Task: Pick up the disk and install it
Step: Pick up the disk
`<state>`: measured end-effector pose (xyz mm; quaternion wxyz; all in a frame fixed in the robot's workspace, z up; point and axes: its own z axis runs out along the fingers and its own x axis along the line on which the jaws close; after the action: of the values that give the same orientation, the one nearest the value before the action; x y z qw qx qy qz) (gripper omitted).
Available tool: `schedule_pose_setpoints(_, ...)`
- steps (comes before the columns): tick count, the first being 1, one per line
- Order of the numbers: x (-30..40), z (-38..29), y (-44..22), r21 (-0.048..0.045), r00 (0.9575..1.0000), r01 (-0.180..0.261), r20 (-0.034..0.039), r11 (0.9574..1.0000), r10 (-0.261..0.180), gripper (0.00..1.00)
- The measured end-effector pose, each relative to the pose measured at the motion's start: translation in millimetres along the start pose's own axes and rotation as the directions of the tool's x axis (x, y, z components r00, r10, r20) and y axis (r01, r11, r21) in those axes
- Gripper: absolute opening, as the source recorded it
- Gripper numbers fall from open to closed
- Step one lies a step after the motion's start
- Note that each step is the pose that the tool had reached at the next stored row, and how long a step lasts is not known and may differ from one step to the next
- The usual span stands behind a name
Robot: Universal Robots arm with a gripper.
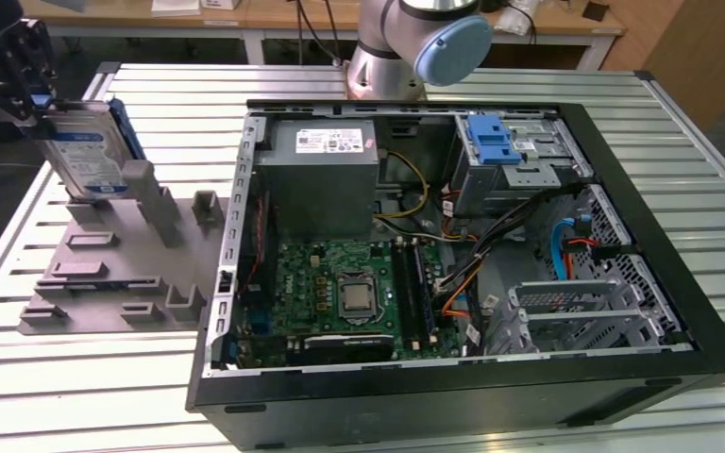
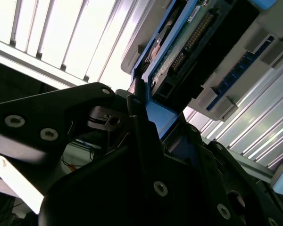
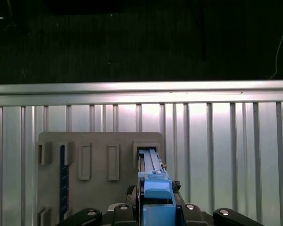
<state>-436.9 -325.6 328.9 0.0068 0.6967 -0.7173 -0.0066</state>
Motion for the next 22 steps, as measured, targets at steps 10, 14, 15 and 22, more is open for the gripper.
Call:
schedule_pose_setpoints(10, 0.0, -7.3, 0.1, 0.0000, 1.0000, 0.000, 0.0000, 1.0000, 0.000, 0.36)
schedule_pose_setpoints(14, 0.0, -9.4, 0.2, 0.0000, 1.0000, 0.000, 0.0000, 1.0000, 0.000, 0.36)
schedule_pose_setpoints(15, 0.0, -10.0, 0.2, 0.0000, 1.0000, 0.000, 0.0000, 1.0000, 0.000, 0.36)
schedule_pose_setpoints(22, 0.0, -14.1, 0.3, 0.0000, 1.0000, 0.000, 0.0000, 1.0000, 0.000, 0.36)
